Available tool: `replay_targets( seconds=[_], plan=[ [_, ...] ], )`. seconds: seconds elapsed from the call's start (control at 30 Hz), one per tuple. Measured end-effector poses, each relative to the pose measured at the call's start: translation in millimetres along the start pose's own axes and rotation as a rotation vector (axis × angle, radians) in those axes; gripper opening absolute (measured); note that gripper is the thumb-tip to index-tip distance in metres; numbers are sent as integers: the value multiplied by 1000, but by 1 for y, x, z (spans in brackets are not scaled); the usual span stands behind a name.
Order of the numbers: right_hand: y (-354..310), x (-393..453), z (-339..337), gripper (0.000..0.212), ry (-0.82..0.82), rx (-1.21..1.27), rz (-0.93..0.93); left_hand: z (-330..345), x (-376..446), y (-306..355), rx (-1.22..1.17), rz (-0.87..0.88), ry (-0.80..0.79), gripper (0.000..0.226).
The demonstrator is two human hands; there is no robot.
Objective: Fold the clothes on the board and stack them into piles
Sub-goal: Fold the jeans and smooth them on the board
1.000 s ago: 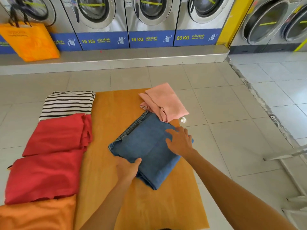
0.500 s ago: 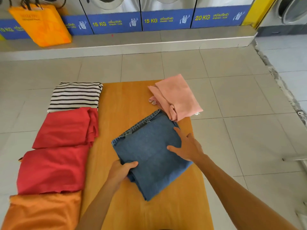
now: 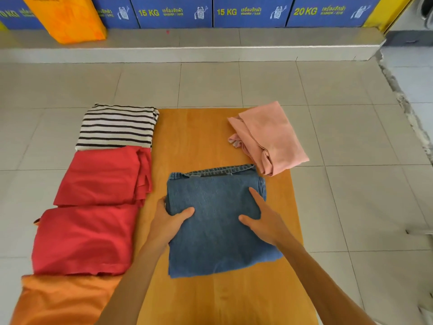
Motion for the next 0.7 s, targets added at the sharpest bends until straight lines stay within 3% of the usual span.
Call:
replay_targets(
  seconds=[0.2, 0.47, 0.7],
  plan=[
    [-71, 18, 5, 71, 70, 53, -145, -41, 6, 59, 6, 146, -69, 68],
    [-184, 86, -35, 57, 207, 19, -381, -105, 11, 169, -72, 387, 53, 62],
    [-177, 182, -49, 51, 311, -165, -332, -80, 93, 235, 121, 477, 131, 70]
  ],
)
Point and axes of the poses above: each hand's wrist, its own x-axis towards the middle knuckle, its own z-axis out of the palm, y = z × x, the point moved 10 cm from there along x, towards the middle knuckle, and after that the axes turned 13 degrees about -z, right-handed, at the moved point
